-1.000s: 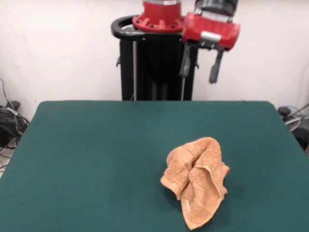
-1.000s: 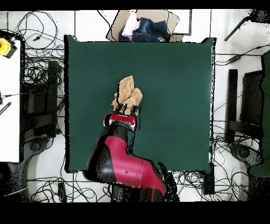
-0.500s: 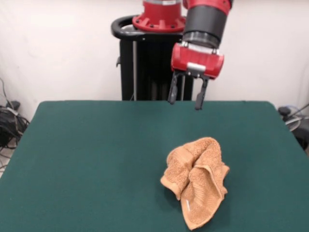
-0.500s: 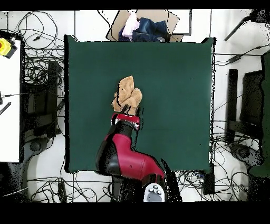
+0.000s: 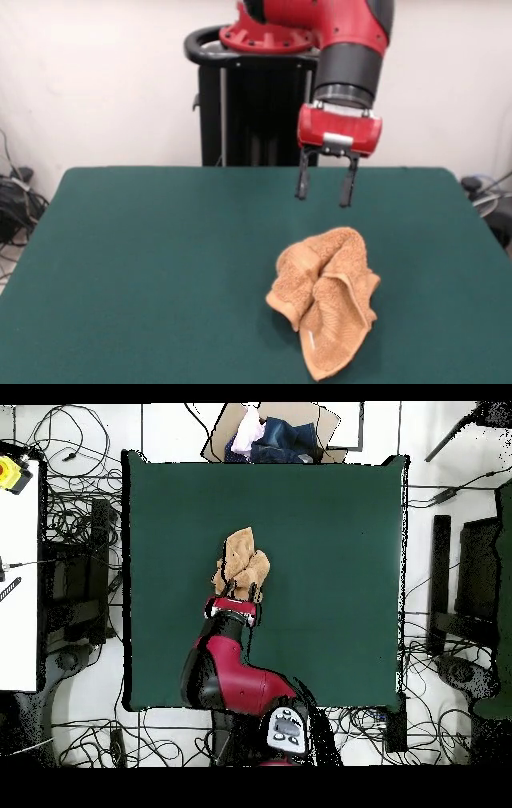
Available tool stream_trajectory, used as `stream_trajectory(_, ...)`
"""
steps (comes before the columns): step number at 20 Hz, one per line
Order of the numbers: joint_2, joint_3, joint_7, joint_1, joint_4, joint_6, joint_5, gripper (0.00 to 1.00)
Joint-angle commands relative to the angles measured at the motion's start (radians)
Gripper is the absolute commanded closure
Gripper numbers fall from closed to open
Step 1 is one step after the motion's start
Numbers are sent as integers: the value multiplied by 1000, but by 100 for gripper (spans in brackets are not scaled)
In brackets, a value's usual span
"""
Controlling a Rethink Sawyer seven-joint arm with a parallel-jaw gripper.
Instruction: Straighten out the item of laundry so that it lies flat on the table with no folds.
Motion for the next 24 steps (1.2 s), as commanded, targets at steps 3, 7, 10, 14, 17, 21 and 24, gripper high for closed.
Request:
stream_trajectory(3, 129, 153, 313, -56, -142, -95, -41, 0)
stream_trajectory(7, 168, 171, 328, -74, -165, -141, -56, 0)
stream_trajectory(10, 190, 180, 334, -76, -170, -176, -48, 0)
stream_trajectory(14, 215, 185, 341, -73, -172, -226, -30, 0)
stream_trajectory(17, 226, 192, 339, -79, -176, -247, -32, 0)
stream_trajectory(21, 244, 207, 333, -92, -186, -257, -41, 0)
stream_trajectory(24, 259, 211, 318, -97, -194, -237, -39, 0)
